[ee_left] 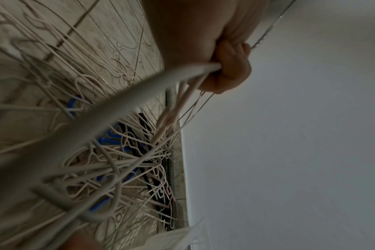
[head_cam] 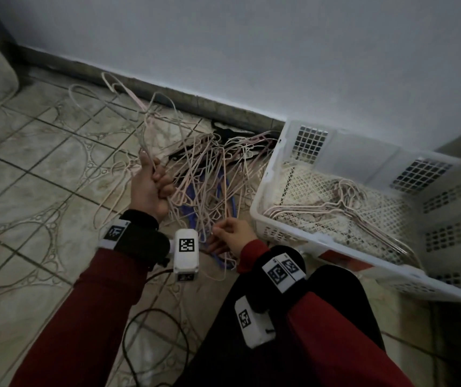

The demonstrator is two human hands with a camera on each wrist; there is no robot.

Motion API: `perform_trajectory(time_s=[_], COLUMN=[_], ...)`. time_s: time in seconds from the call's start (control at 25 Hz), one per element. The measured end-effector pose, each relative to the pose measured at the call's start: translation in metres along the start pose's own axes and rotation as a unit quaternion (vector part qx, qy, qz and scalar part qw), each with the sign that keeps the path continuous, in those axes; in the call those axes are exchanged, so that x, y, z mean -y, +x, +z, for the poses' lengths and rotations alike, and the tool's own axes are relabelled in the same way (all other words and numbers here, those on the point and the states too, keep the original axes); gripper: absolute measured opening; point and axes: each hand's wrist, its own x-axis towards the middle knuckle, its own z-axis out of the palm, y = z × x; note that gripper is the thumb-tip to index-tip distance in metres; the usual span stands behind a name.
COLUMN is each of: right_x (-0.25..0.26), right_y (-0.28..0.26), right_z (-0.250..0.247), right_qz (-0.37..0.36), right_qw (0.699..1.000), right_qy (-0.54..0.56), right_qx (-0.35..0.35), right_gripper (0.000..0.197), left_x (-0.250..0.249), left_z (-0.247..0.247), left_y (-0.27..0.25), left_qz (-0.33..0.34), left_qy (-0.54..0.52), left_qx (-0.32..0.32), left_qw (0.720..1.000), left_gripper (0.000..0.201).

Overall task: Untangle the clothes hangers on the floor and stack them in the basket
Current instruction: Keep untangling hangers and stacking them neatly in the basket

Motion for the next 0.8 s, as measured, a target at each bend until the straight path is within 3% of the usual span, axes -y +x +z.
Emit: perform_trajectory(time_s=[0.32, 0.8], right_x=[-0.002, 0.003], right_y=[0.005, -0.012], right_z=[0.005, 0.001], right_qz=[0.009, 0.001], right_qw=[0.999, 0.992], right_qy=[0.016, 0.11], right_qx=[-0.031, -0.056], right_gripper=[0.029, 0.029], left_x=[0.006, 0.009], left_z=[0.007, 0.012], left_y=[-0.002, -0.003], left_qz=[0.02, 0.062], left_qy=[0.041, 0.009], left_qx=[-0.012, -0.034], left_qw=[0.999, 0.997], left_gripper=[0.037, 0.036])
